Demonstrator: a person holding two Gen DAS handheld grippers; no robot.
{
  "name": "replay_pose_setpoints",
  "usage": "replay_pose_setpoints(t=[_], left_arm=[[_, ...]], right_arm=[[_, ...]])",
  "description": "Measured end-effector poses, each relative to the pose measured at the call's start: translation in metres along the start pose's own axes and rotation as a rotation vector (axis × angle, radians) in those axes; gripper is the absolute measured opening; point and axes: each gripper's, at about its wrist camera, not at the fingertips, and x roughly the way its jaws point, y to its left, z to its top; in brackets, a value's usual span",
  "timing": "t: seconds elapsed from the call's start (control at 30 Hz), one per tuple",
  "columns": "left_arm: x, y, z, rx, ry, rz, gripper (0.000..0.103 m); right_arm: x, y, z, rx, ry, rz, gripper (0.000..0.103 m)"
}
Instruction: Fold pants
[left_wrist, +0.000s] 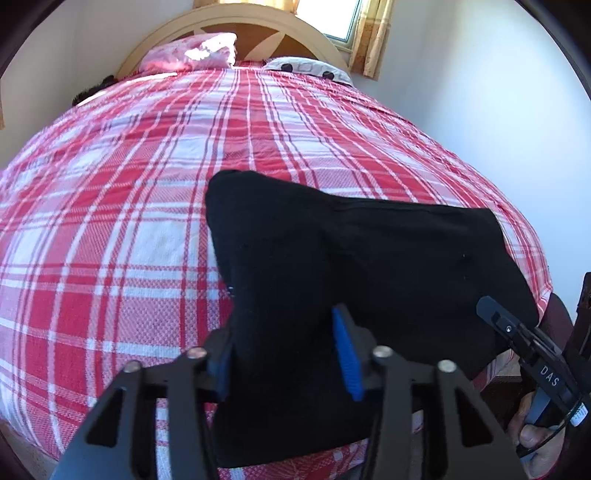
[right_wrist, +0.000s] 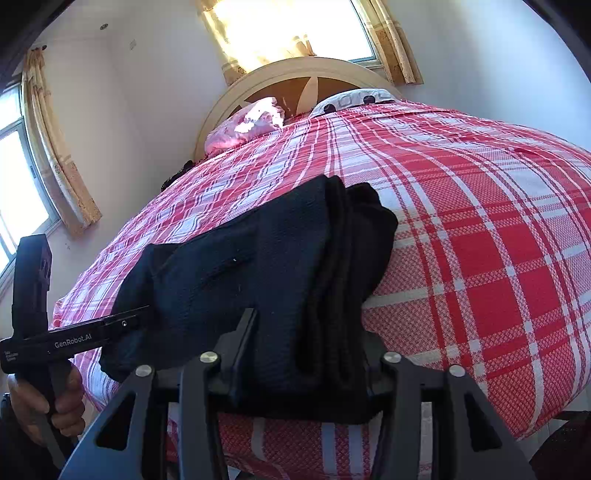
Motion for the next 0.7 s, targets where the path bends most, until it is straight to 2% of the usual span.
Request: replay_pose_setpoints(t=[0.1,0.27,0.43,0.57,0.7], left_arm=[[-0.007,0.004,0.004,-0.011,-0.017,-0.01,0.026],[-0.021,0.01,0.008,-0.005,-0.066,0.008,0.019],[-0.041,0.026,0.021,-0.01,-0.167,0.114,0.017],[-0.057,0.058,0.033,-0.048,-0.243,0.219,0.016],[-0.065,0.097,0.042,-0.103,-0.287,0.322,0.016]], right_arm=[[-0.002,0.005,0.004,0.001,-0.002,0.006,0.039],[-0.013,0.026,0.019,-0.042,-0.042,0.046,0.038],[-0.01,0.056,0.035,-0.092,-0.06,0.11,0.038],[0.01,0.093,0.048,-0.153,-0.06,0.178,0.037],[0.038,0.129,0.059,-0.195,-0.065,0.259,0.037]])
